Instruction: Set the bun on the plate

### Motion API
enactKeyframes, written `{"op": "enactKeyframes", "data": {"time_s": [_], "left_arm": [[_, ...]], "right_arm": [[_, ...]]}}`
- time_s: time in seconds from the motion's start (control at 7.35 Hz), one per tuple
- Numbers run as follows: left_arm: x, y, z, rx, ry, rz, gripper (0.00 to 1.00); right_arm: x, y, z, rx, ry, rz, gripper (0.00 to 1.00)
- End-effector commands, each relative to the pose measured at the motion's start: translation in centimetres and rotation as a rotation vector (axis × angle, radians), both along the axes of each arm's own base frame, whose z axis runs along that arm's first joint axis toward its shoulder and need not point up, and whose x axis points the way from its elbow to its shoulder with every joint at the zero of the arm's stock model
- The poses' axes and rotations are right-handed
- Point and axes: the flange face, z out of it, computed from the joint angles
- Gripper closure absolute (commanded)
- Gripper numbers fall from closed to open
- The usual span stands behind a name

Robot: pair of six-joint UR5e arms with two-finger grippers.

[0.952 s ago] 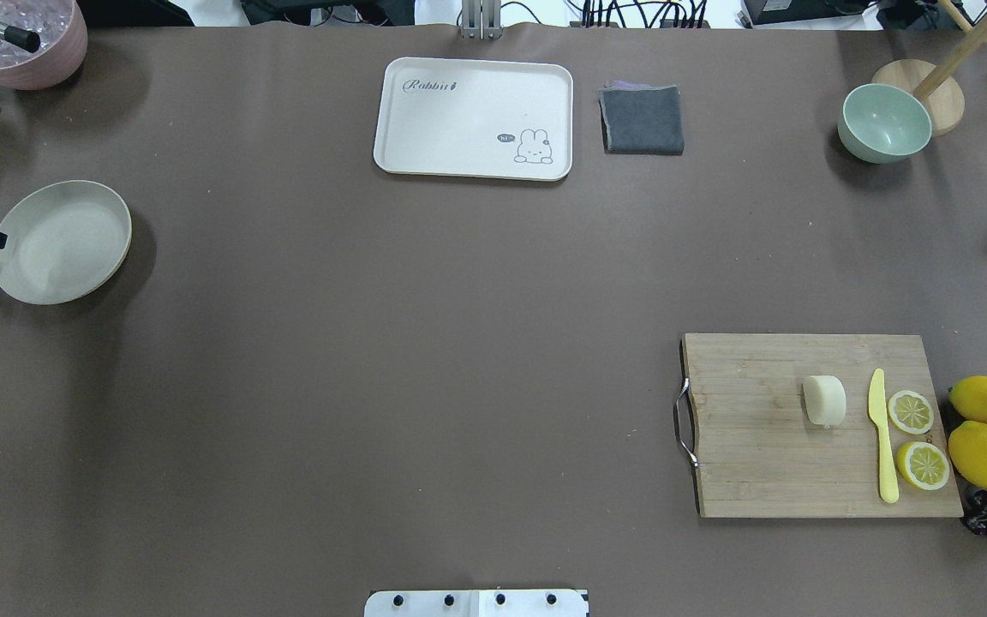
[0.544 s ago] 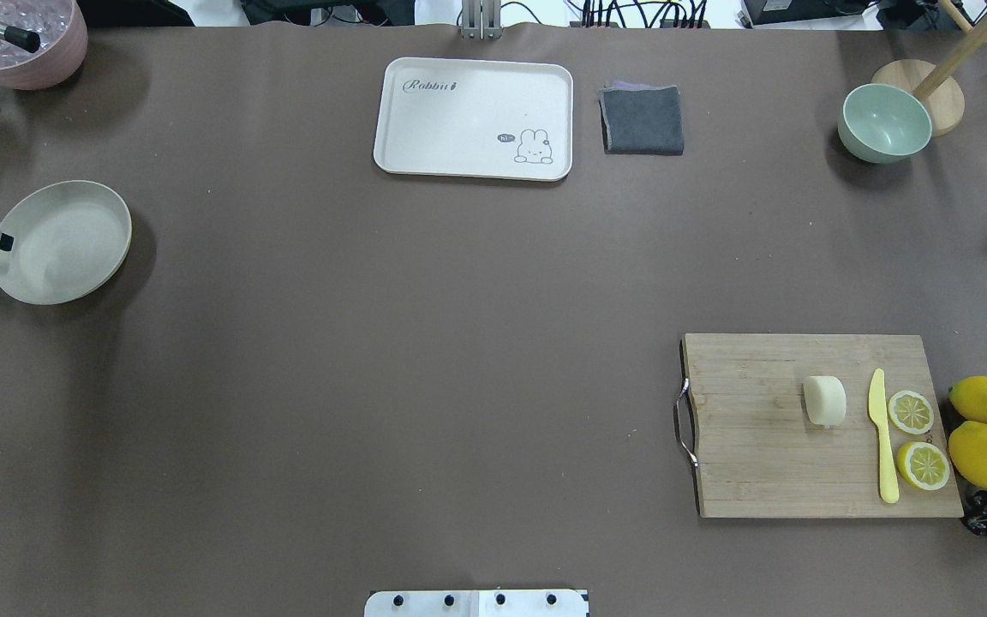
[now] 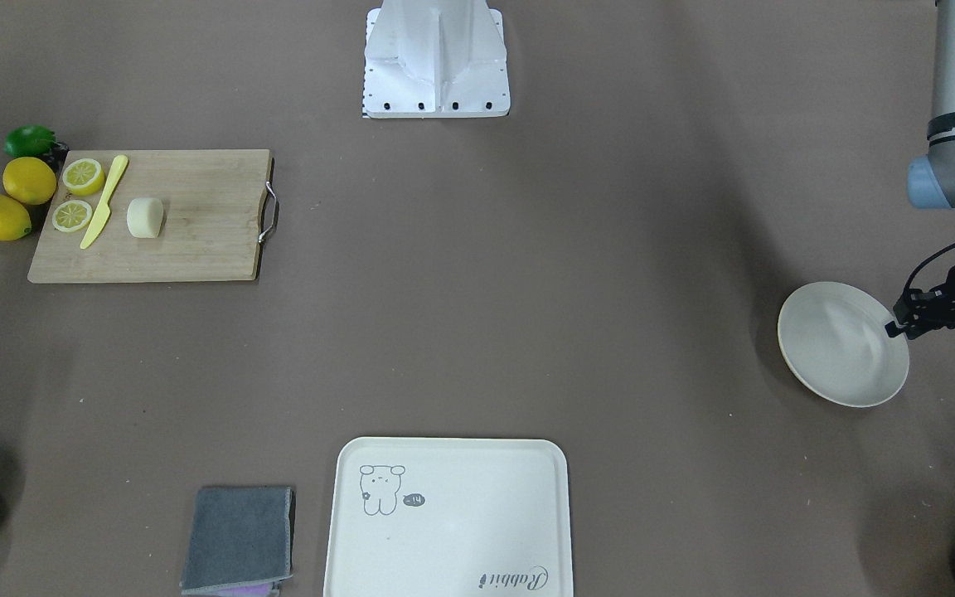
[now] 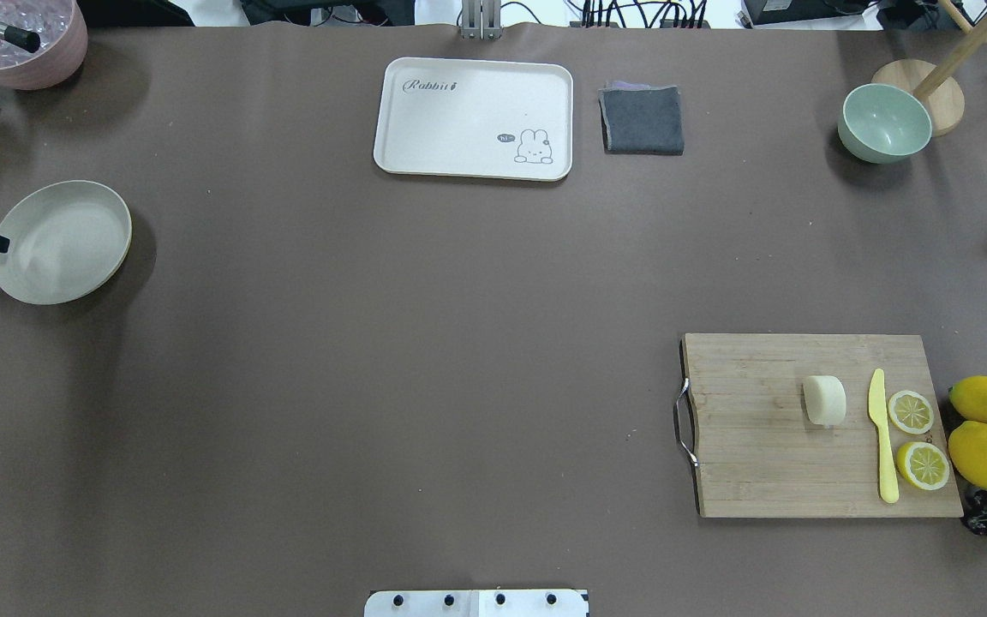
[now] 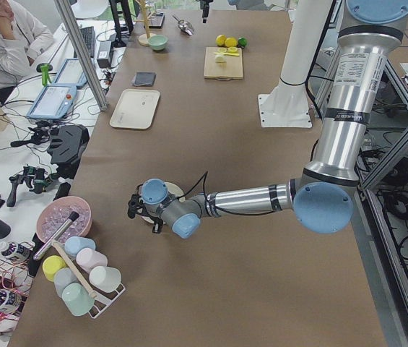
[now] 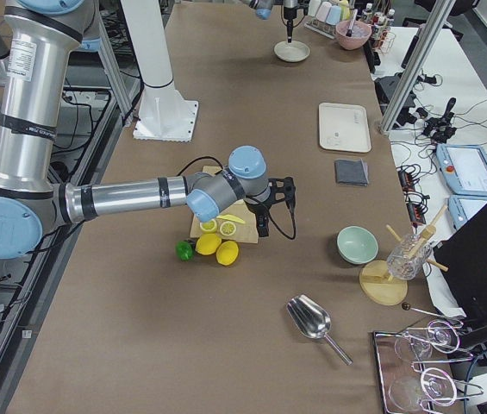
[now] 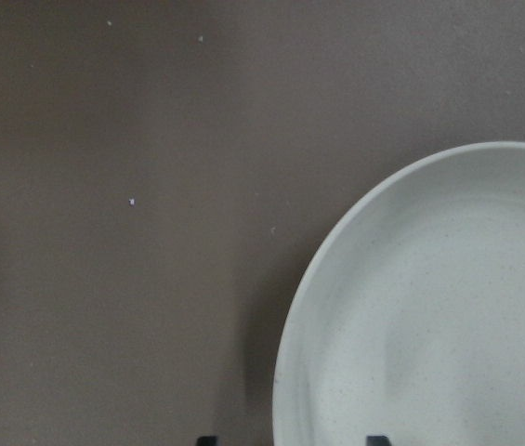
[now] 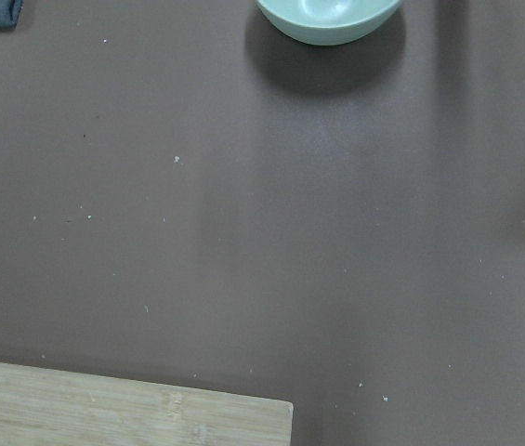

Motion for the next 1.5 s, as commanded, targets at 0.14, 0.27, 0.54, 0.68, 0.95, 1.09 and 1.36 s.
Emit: {"op": "enactKeyframes", "data": {"time_s": [0.14,0.27,0.54,0.68,0.95,1.09,1.36], "left_arm": [[0.2,0.1,0.3,-0.005,-0.002,0.004,0.59],[0.2,0.1,0.3,-0.004,-0.002,0.005,0.6],[0.3,0.1,0.5,-0.008,-0.004,0.006,0.97],[0.3,0.1,0.4,-0.008,-0.003,0.005,1.0],[0.9,-1.3,-3.0,-0.026,0.038,-0.044,1.0],[1.2,-2.0,-5.8,-0.026,0.066,-0.076,1.0],[5.4,-2.8,-13.6,-0.094,0.161,-0.137,1.0]], "right_arm": [[0.0,0.0,0.0,0.0,0.0,0.0,0.0],[0.0,0.0,0.0,0.0,0.0,0.0,0.0],[0.0,0.0,0.0,0.0,0.001,0.001,0.0],[0.0,0.0,0.1,-0.001,0.001,0.0,0.0],[0.0,0.0,0.0,0.001,0.0,0.0,0.0],[0.0,0.0,-0.1,0.004,-0.001,0.0,0.0],[0.0,0.0,-0.1,0.004,-0.001,0.0,0.0]]}}
